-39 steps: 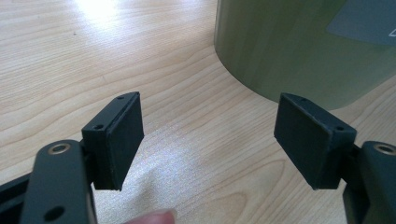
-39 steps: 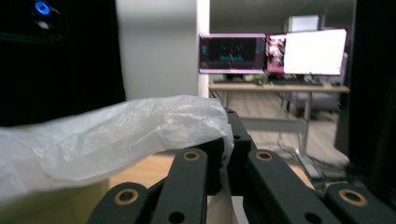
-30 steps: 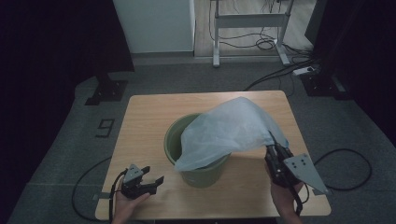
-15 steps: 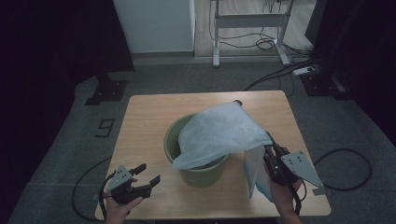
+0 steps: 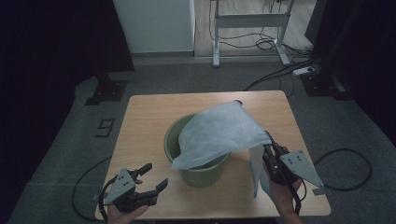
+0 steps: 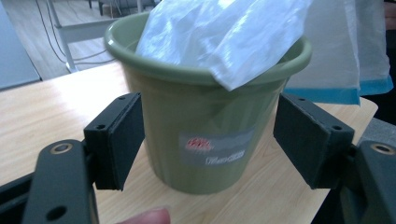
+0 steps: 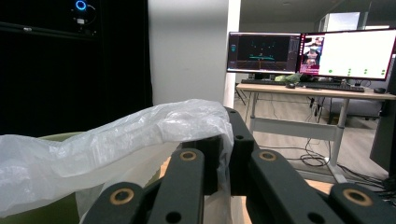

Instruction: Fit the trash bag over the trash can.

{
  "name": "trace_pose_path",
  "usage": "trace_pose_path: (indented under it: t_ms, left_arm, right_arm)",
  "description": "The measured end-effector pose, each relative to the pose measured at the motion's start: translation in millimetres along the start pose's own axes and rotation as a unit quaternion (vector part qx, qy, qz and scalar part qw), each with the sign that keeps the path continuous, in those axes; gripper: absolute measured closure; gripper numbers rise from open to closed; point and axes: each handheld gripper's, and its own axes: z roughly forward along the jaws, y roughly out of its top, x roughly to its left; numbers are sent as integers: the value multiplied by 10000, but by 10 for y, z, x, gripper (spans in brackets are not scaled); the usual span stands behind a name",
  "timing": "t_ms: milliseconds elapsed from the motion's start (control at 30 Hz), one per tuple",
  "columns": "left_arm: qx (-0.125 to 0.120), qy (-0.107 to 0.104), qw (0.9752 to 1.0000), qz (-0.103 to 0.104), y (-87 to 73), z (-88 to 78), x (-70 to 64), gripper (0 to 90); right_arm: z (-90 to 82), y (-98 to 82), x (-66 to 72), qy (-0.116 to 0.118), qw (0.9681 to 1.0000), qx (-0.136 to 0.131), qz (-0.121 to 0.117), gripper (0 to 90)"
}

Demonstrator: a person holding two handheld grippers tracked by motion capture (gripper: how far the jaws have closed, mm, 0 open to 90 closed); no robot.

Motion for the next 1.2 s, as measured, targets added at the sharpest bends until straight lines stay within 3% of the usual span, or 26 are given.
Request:
trace_pose_path:
  t_ms: [167,233,267,300,400,667,867,1000,1200]
  left_arm:
    - [-27,149,9998,150,72,144,-76,292]
    - [-41,219,9996,169,95,179,-78,362]
    - [-85,228,9996,160,107,190,-74,454]
    - [-148,222,9995,137,119,196,-68,454]
    - [-255,252,9992,168,148,224,-50,587]
    - [-132,4,9998,147,118,330,-27,728]
    - [-215,-206,9995,102,140,332,7,876]
    - [-273,-286,9992,90,200,362,21,897]
    - [-146,-263,9995,39,396,506,82,899]
  right_arm:
    - [18,15,34,58,10000,-2,-34,858]
    - [25,31,50,87,10000,-21,-40,861]
    - [24,46,57,106,9999,-30,-49,864]
    - [24,46,57,106,9999,-30,-49,864]
    - [10,94,66,134,9998,-85,-76,865]
    - [-14,148,83,193,9996,-176,-66,870]
    - [-21,179,87,227,9995,-213,-69,871]
    - [-18,193,81,222,9995,-216,-70,871]
    - [6,249,79,201,9994,-266,-72,874]
